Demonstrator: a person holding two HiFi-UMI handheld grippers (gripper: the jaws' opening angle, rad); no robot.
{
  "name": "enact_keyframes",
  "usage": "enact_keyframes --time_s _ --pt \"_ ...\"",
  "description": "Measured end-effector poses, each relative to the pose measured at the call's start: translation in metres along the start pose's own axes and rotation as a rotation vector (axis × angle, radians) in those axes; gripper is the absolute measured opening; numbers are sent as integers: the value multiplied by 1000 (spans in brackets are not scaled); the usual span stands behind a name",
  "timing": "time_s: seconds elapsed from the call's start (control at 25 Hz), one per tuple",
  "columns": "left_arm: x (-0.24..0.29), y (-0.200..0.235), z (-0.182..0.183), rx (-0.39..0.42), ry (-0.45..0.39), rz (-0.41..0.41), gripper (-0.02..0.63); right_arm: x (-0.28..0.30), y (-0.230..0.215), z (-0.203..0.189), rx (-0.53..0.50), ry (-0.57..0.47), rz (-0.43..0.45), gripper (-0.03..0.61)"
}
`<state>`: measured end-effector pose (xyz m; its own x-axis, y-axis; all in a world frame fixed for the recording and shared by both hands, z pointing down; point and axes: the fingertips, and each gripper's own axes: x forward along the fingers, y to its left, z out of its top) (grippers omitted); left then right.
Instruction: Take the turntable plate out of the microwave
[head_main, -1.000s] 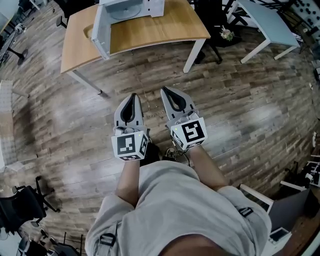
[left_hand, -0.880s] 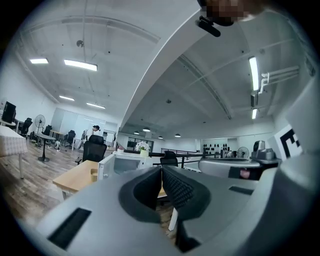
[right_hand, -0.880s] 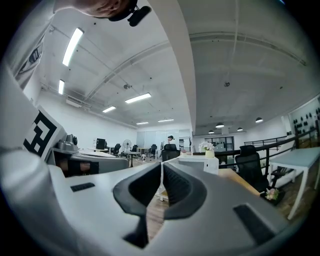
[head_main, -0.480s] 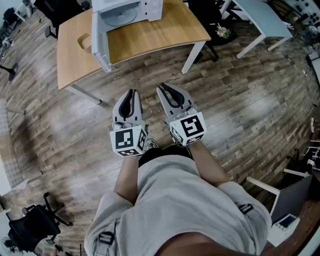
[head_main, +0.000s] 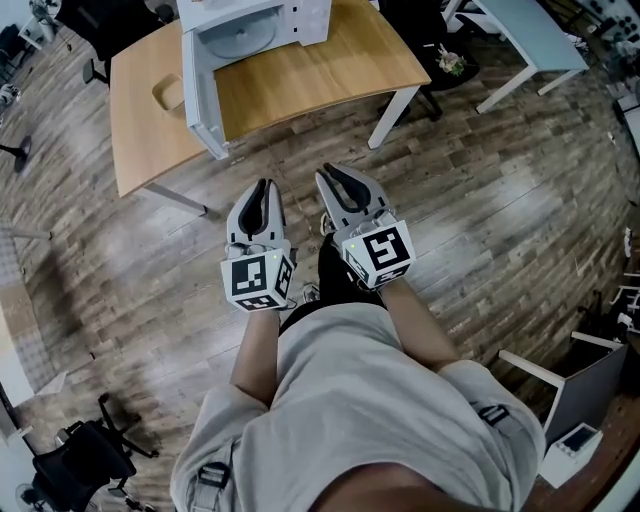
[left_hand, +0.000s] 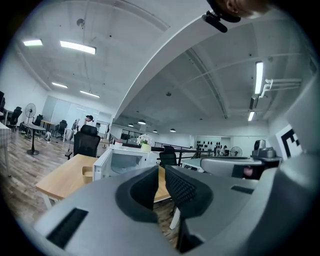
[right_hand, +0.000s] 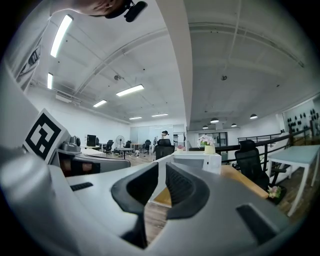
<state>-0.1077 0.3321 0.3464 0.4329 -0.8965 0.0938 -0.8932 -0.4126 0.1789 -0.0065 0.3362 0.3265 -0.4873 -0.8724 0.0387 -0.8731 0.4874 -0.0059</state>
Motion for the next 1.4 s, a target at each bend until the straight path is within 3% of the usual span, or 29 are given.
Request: enact_keyframes --time_s 0.28,0.84,1.04,1.4 --pt "60 19 8 2 7 5 53 55 -38 0 18 -4 17 51" --pt "219 50 7 -44 68 92 51 172 -150 -14 72 39 107 51" --pt "256 61 2 -44 90 134 51 204 -180 -28 115 61 136 52" --pt "288 95 -22 -84 148 201 51 250 -196 -61 170 126 181 52"
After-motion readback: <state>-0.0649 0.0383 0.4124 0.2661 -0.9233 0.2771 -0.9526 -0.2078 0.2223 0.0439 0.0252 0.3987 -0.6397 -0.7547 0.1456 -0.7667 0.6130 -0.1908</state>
